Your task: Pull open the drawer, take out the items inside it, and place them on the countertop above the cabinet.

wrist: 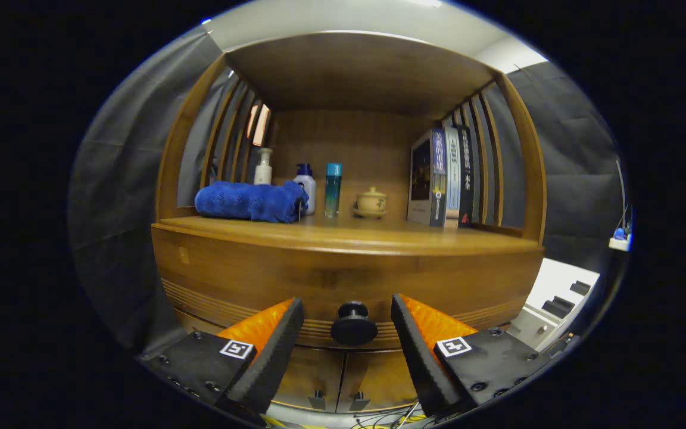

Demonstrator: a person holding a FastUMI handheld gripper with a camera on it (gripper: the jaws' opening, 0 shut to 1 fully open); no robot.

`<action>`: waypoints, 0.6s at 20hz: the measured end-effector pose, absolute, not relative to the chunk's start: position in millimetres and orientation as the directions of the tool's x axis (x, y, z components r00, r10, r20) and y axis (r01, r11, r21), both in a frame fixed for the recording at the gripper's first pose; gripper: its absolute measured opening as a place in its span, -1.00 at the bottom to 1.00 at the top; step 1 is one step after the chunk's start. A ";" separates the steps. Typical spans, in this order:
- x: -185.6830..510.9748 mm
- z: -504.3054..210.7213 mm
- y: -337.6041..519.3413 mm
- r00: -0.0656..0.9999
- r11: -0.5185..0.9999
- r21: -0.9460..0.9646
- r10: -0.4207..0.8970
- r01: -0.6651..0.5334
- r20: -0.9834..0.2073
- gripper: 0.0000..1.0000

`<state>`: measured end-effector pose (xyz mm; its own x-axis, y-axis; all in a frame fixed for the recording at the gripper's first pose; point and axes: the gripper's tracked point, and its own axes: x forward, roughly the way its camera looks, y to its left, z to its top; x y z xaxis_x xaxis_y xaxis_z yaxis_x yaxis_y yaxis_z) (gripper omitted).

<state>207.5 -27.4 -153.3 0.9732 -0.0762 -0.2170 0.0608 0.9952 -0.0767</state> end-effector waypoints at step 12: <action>220.1 -164.8 -37.2 0.965 0.996 -0.051 -0.087 0.077 -0.247 -0.07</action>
